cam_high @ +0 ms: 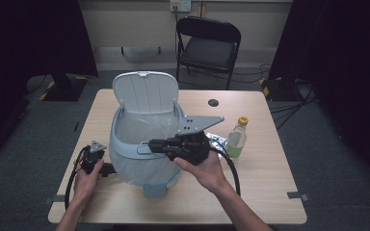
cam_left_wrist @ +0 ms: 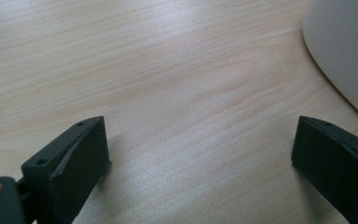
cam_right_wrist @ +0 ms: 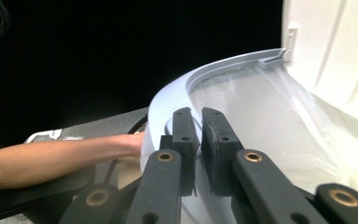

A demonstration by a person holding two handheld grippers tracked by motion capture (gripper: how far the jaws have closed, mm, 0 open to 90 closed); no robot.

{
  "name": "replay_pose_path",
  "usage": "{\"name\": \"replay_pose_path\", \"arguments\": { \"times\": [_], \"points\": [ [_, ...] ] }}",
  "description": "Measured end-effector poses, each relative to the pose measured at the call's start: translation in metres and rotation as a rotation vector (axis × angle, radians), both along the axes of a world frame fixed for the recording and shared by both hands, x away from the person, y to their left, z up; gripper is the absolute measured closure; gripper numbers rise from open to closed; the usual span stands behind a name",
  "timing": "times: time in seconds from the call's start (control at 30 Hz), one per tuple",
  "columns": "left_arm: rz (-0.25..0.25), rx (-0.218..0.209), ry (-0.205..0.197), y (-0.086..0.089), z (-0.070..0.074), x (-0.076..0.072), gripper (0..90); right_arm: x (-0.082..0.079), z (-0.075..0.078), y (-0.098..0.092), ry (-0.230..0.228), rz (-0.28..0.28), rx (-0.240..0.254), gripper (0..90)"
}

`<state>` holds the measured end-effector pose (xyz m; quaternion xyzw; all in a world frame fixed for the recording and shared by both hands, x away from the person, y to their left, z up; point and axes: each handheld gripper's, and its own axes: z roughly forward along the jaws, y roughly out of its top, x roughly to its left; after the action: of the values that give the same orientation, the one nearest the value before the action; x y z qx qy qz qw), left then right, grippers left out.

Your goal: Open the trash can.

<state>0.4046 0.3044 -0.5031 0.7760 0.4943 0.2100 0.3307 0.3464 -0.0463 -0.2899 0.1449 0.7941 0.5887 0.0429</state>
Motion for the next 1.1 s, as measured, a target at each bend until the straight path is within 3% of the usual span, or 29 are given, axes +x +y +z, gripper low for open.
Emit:
{"name": "replay_pose_path", "arguments": {
  "times": [0.37,0.57,0.73,0.77,0.87,0.9,0.97,1.03,1.1],
  "points": [
    [0.0,0.0,0.0,0.0,0.0,0.0,3.5,0.008,-0.003,-0.045,0.004,-0.129,0.026,77.6],
    [0.0,0.0,0.0,0.0,0.0,0.0,3.5,0.011,-0.014,-0.08,0.022,-0.244,0.011,73.0],
    [0.0,0.0,0.0,0.0,0.0,0.0,3.5,0.016,-0.035,-0.095,0.063,-0.308,-0.034,69.2],
    [0.0,0.0,0.0,0.0,0.0,0.0,3.5,0.019,-0.048,-0.102,0.09,-0.34,-0.056,67.6],
    [0.0,0.0,0.0,0.0,0.0,0.0,3.4,0.024,-0.067,-0.113,0.119,-0.398,-0.099,66.6],
    [0.0,0.0,0.0,0.0,0.0,0.0,3.4,0.024,-0.067,-0.113,0.119,-0.398,-0.099,66.6],
    [0.0,0.002,-0.001,0.0,0.0,0.0,3.4,0.03,-0.084,-0.12,0.155,-0.439,-0.129,64.7],
    [0.0,0.0,0.0,0.0,0.0,0.0,3.4,0.031,-0.089,-0.121,0.155,-0.456,-0.151,63.7],
    [0.0,0.001,0.0,0.0,0.0,0.0,3.5,0.034,-0.107,-0.127,0.194,-0.494,-0.179,62.6]
  ]
}}
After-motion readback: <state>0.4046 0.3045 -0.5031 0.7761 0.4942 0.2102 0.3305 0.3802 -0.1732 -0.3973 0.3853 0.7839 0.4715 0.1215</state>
